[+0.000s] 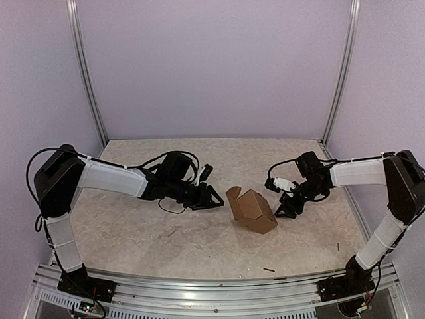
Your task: Fold the paper box
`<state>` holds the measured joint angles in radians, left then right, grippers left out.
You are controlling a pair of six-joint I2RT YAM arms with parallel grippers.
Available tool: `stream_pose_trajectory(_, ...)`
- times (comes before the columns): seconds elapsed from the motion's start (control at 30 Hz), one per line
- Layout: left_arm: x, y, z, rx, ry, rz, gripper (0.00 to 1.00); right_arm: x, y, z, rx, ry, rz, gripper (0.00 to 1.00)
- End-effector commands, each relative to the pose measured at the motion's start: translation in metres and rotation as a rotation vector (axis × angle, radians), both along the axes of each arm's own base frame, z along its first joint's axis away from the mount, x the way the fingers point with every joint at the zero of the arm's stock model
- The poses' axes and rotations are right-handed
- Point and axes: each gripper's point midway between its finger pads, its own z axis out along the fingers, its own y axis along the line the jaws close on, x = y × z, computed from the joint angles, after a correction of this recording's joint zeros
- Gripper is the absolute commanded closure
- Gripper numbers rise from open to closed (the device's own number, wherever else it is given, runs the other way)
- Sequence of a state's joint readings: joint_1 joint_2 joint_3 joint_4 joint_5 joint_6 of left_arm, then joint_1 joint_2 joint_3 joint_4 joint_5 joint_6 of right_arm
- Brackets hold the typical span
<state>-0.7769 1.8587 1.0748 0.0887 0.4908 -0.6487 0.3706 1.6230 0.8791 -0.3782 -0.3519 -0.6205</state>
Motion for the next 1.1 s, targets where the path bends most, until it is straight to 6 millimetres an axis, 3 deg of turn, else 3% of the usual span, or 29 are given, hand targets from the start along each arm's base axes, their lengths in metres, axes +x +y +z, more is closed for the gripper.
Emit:
stream_pose_trajectory(0.0, -0.009, -0.026, 0.001, -0.004, -0.019, -0.129, 0.56, -0.009, -0.001, -0.003, 0.011, 0.021, 0.009, 0.31)
stream_pose_trajectory(0.17, -0.010, -0.046, -0.001, -0.020, -0.022, -0.201, 0.57, -0.010, 0.005, -0.006, 0.041, 0.054, 0.009, 0.31)
stream_pose_trajectory(0.3, -0.003, -0.054, 0.010, -0.043, -0.053, -0.210, 0.57, -0.012, 0.004, -0.009, 0.036, 0.078, 0.005, 0.31)
stream_pose_trajectory(0.6, 0.022, -0.070, 0.038, -0.072, -0.091, -0.237, 0.56, -0.023, -0.020, -0.001, -0.057, 0.003, 0.019, 0.29)
stream_pose_trajectory(0.8, 0.028, -0.087, 0.041, -0.092, -0.083, -0.276, 0.57, -0.031, -0.033, 0.014, -0.033, -0.010, 0.032, 0.27)
stream_pose_trajectory(0.93, 0.030, -0.086, 0.039, -0.067, -0.096, -0.276, 0.57, -0.031, -0.040, 0.036, 0.013, -0.062, 0.067, 0.26)
stream_pose_trajectory(1.07, 0.024, -0.068, 0.023, 0.055, -0.177, -0.263, 0.60, -0.026, -0.040, 0.044, 0.016, -0.102, 0.090, 0.25)
